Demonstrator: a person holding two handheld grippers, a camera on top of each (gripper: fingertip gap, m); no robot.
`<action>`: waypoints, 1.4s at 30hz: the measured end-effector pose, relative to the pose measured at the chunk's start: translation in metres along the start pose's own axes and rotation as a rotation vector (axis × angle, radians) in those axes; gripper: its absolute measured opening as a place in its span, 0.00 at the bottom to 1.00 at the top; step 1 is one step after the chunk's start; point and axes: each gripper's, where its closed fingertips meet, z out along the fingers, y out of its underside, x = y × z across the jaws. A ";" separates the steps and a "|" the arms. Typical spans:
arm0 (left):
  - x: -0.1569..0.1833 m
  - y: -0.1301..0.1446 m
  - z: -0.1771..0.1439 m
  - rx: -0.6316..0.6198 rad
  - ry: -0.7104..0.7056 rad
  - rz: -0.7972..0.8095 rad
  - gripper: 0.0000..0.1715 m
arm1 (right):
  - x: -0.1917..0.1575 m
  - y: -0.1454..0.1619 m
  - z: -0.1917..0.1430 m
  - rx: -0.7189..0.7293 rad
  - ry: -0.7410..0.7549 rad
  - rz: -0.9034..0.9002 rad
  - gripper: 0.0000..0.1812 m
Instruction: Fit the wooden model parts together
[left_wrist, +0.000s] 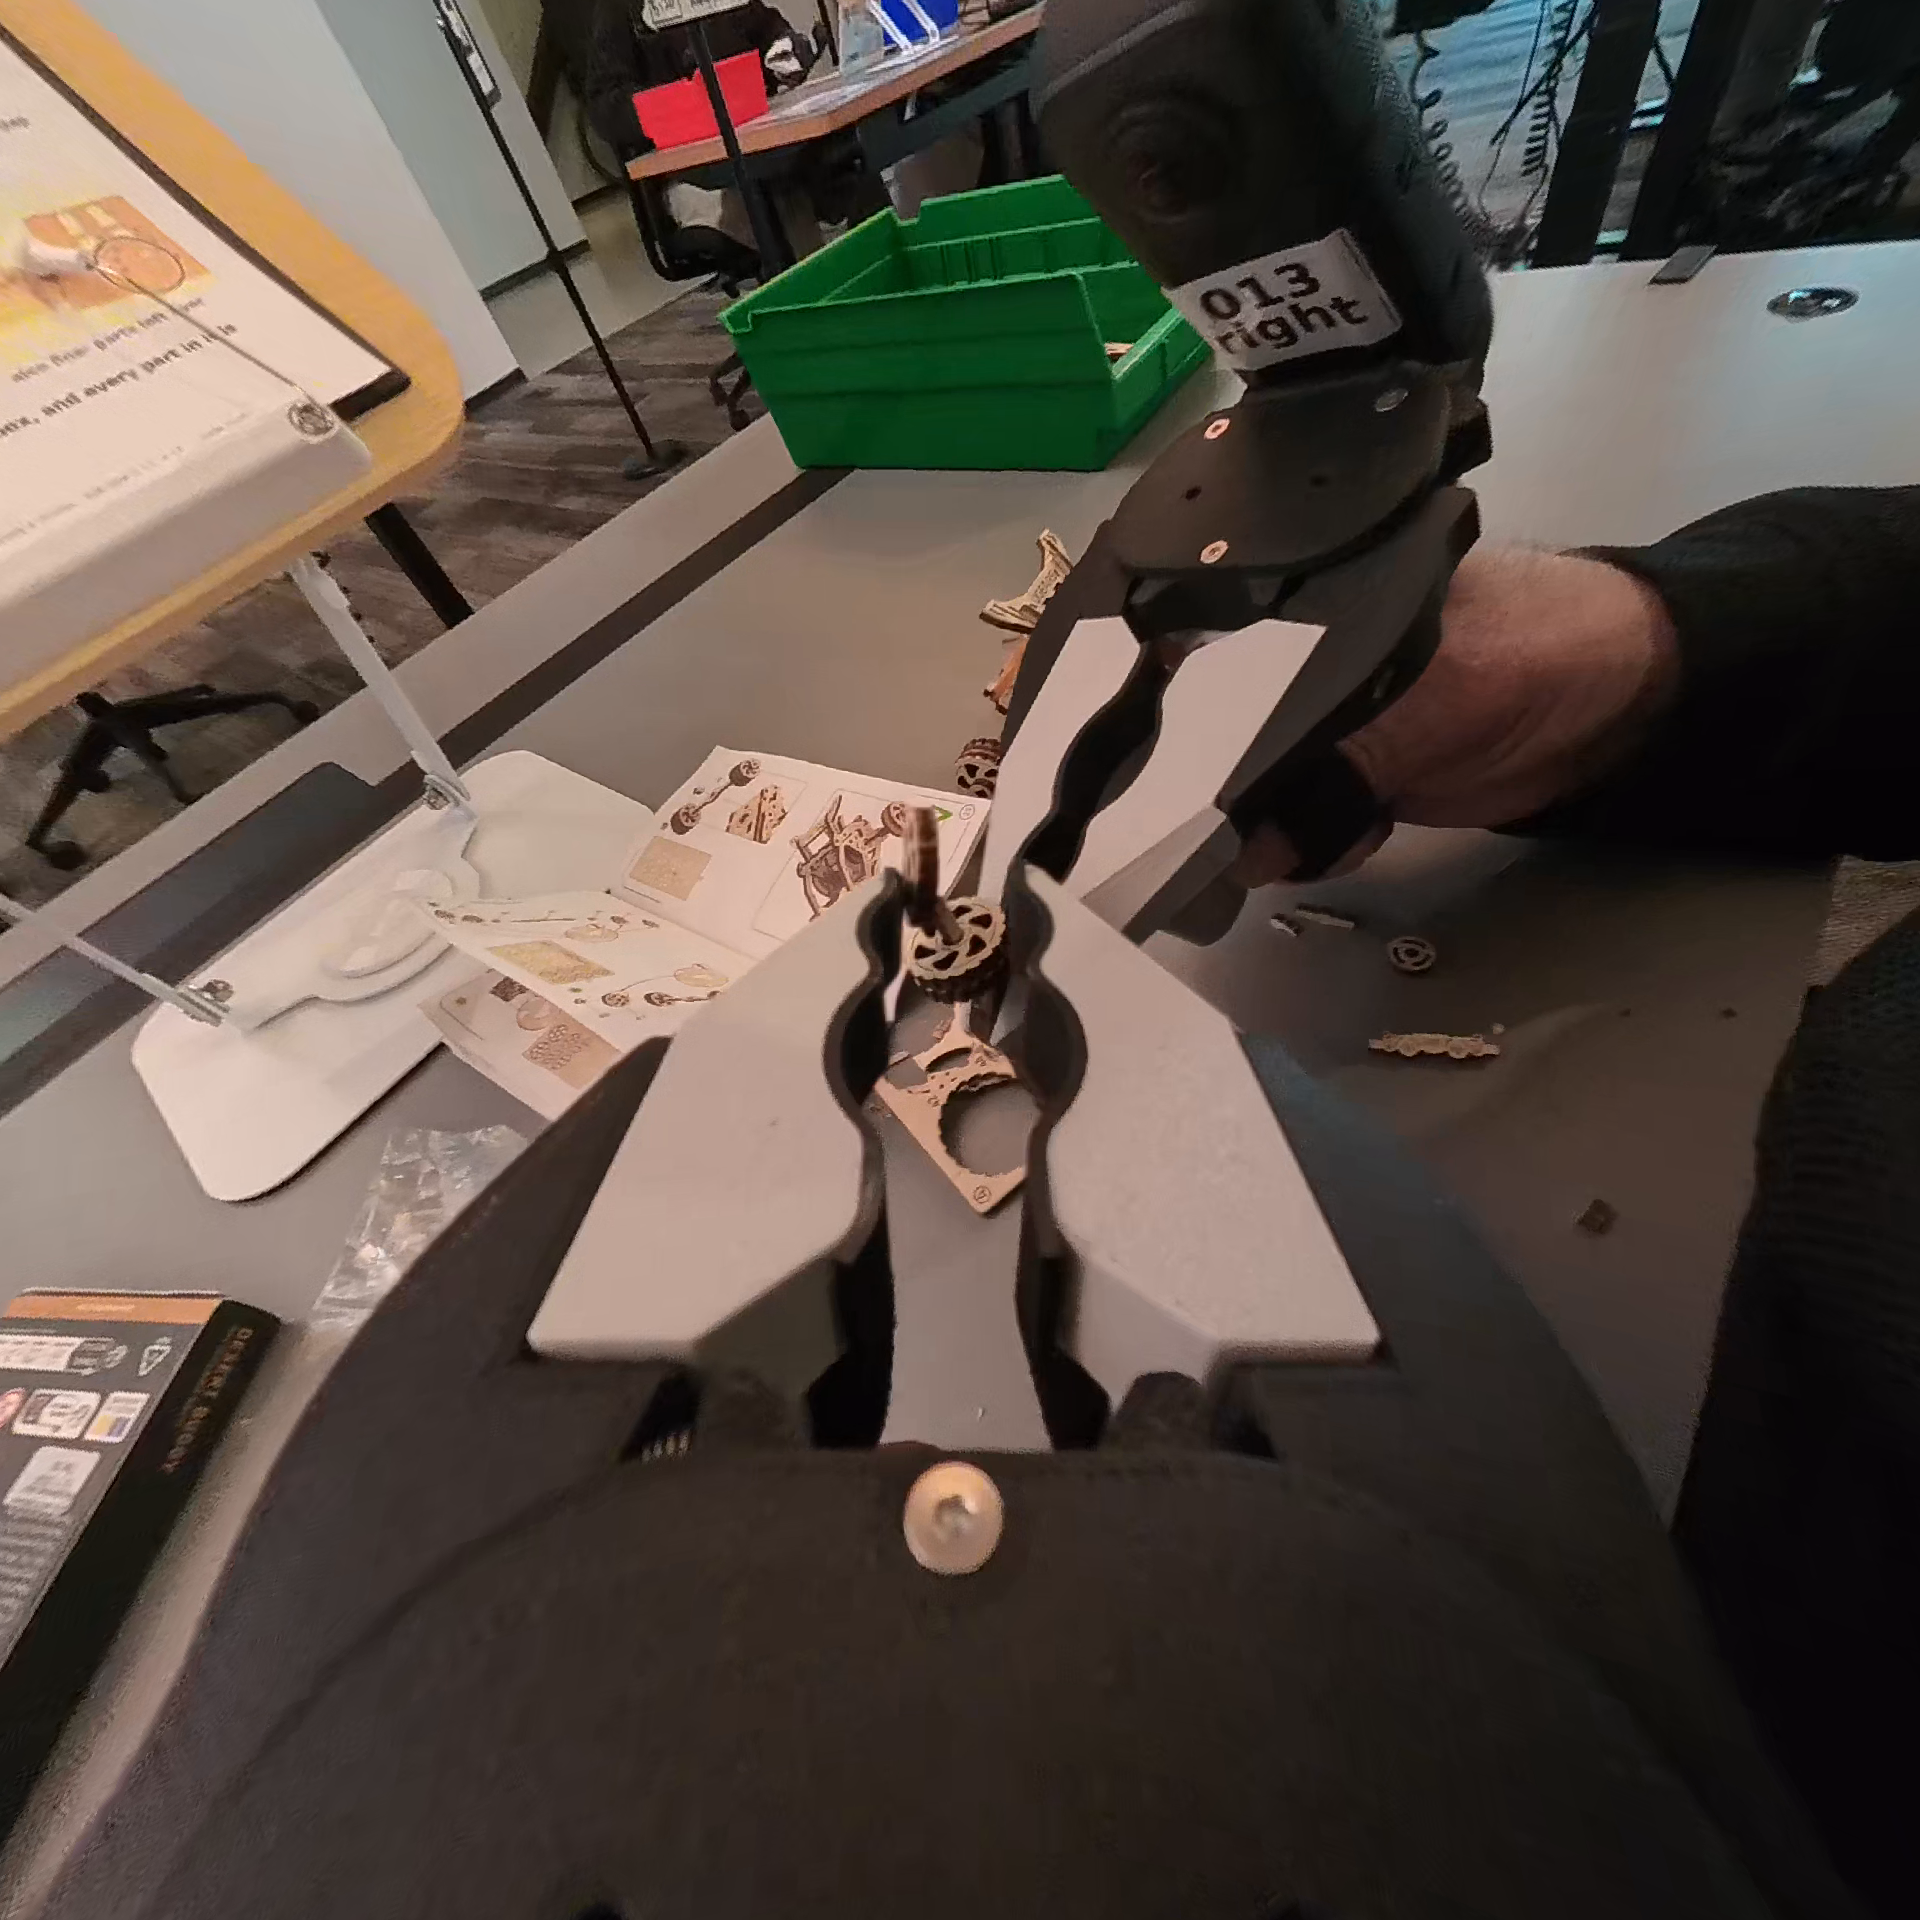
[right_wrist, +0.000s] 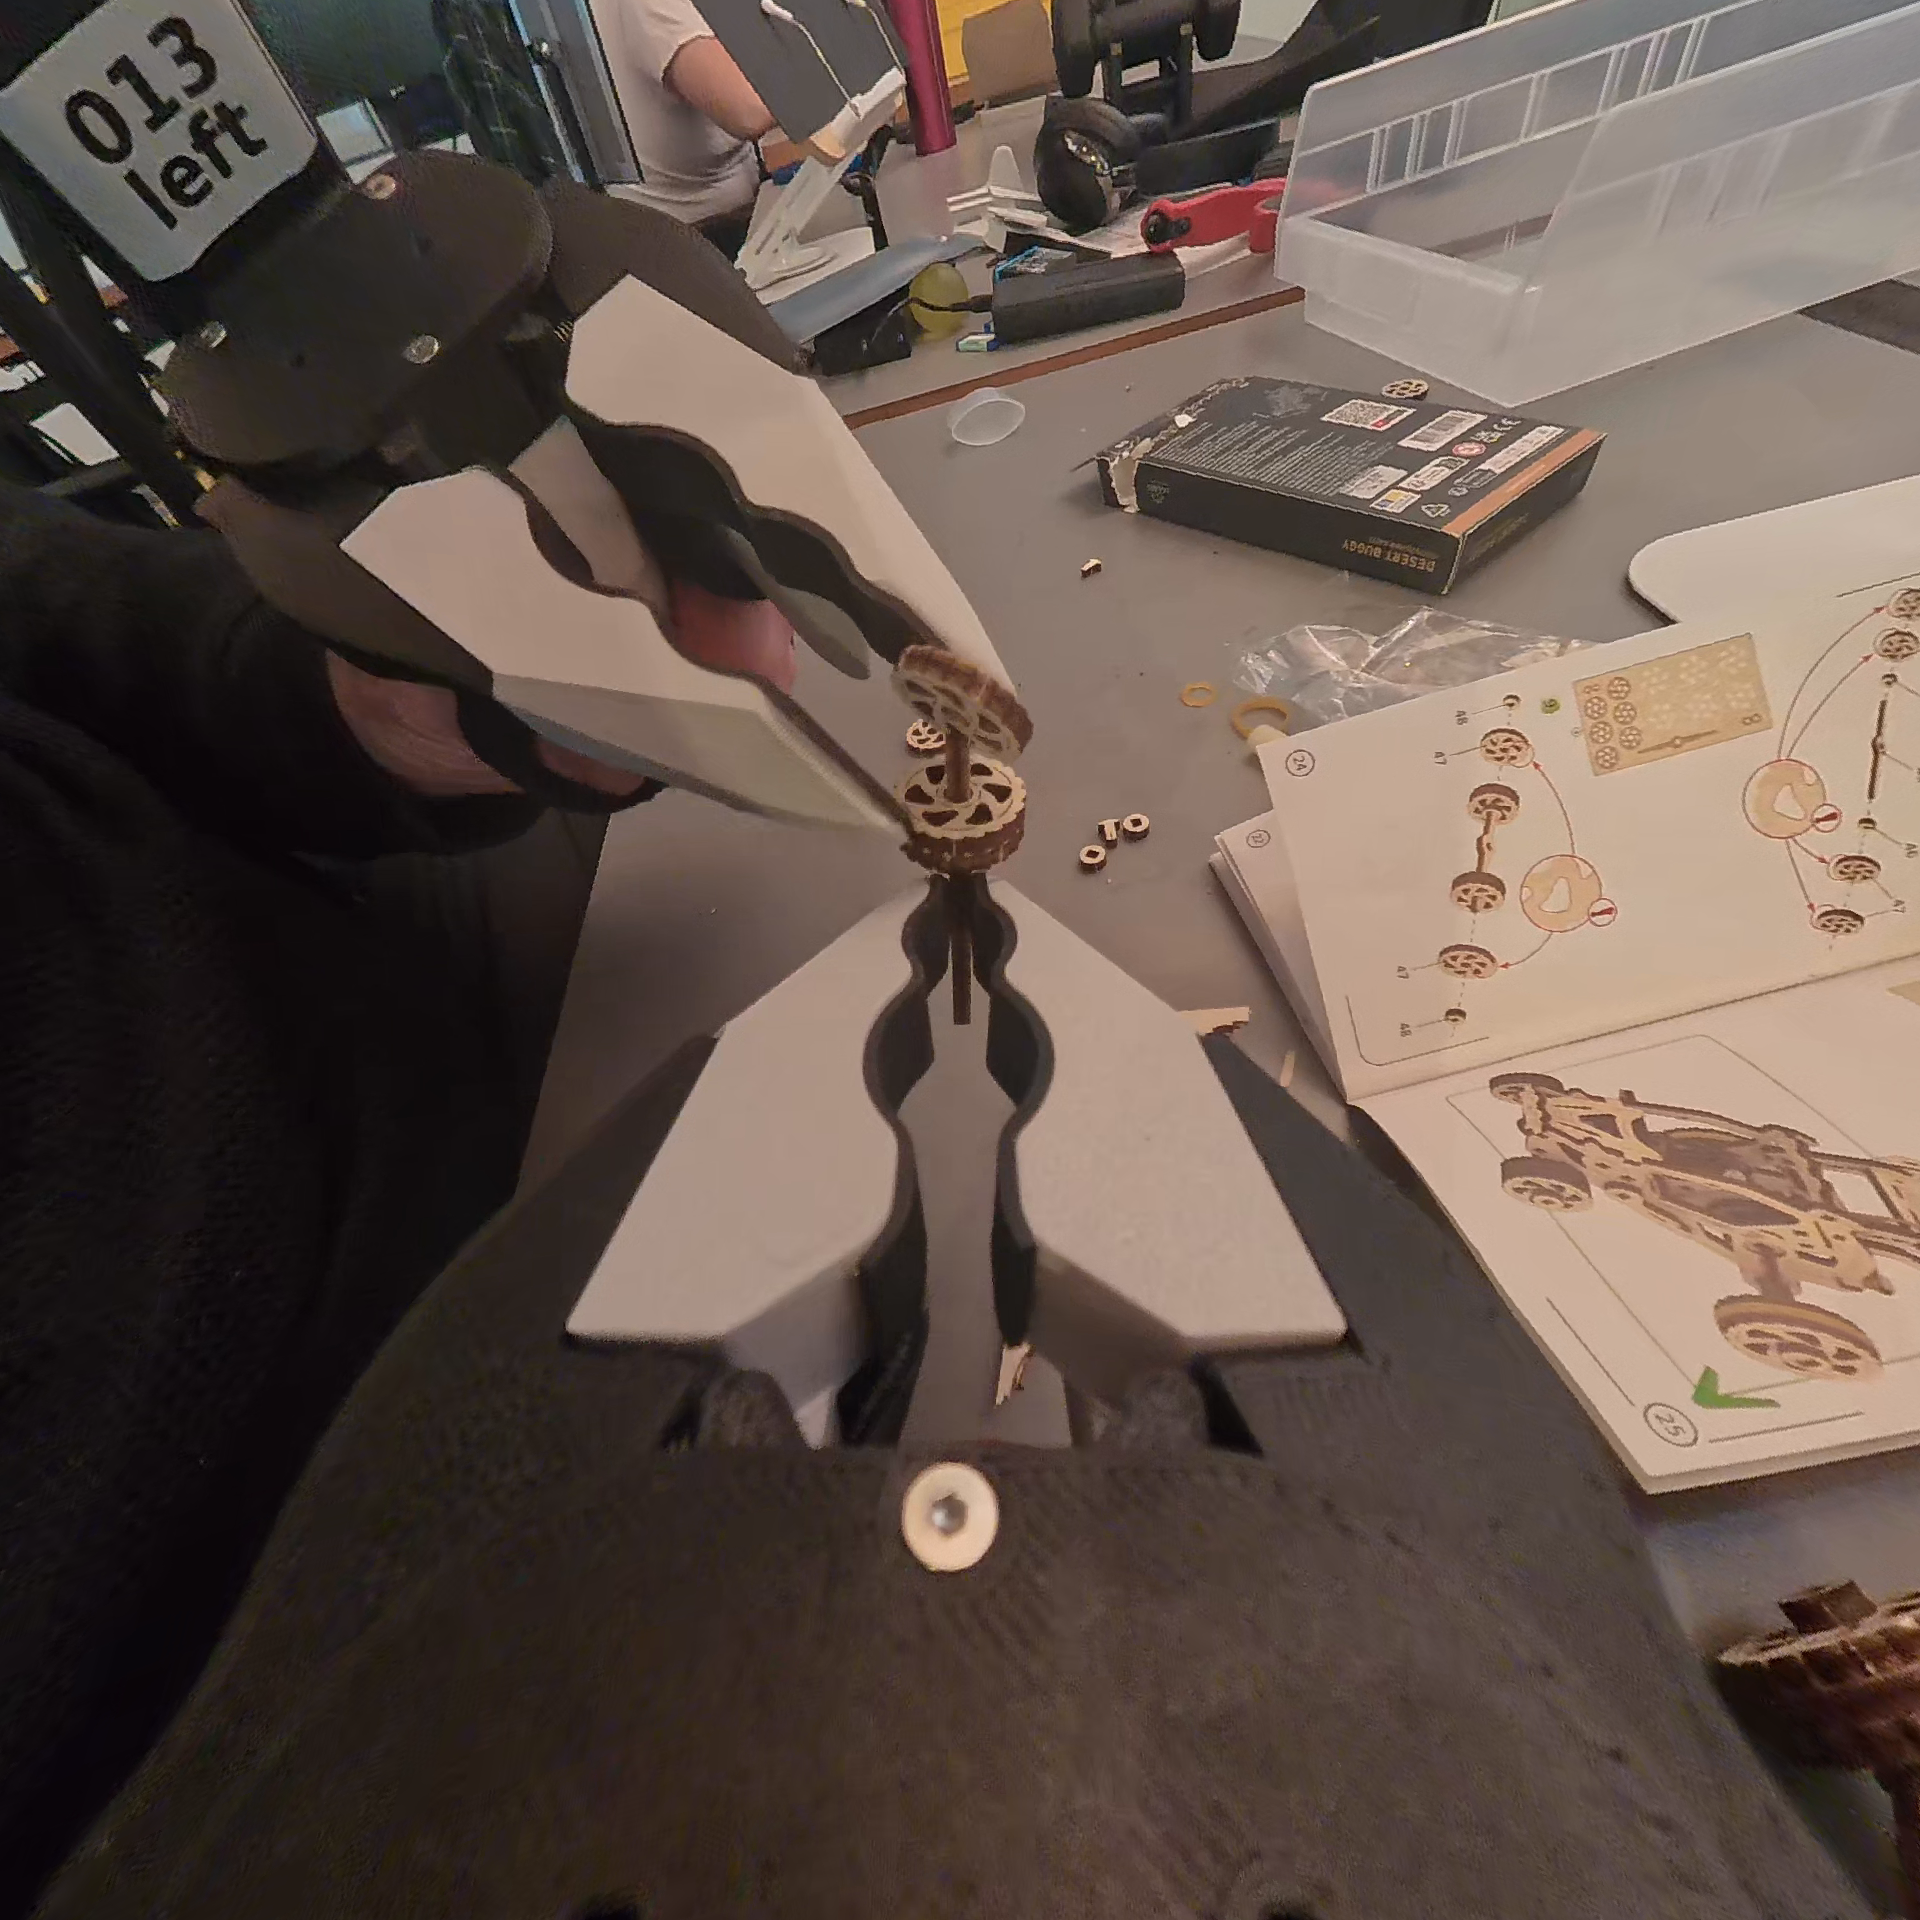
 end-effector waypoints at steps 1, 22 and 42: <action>-0.001 0.000 0.000 -0.002 -0.007 0.009 0.08 | -0.001 0.000 0.000 -0.002 -0.003 0.001 0.01; -0.006 0.003 -0.008 -0.100 -0.063 0.236 0.01 | -0.001 0.003 0.002 -0.014 -0.007 -0.004 0.01; -0.008 0.009 -0.013 -0.301 -0.132 0.766 0.00 | -0.008 0.003 0.002 -0.010 -0.065 0.041 0.01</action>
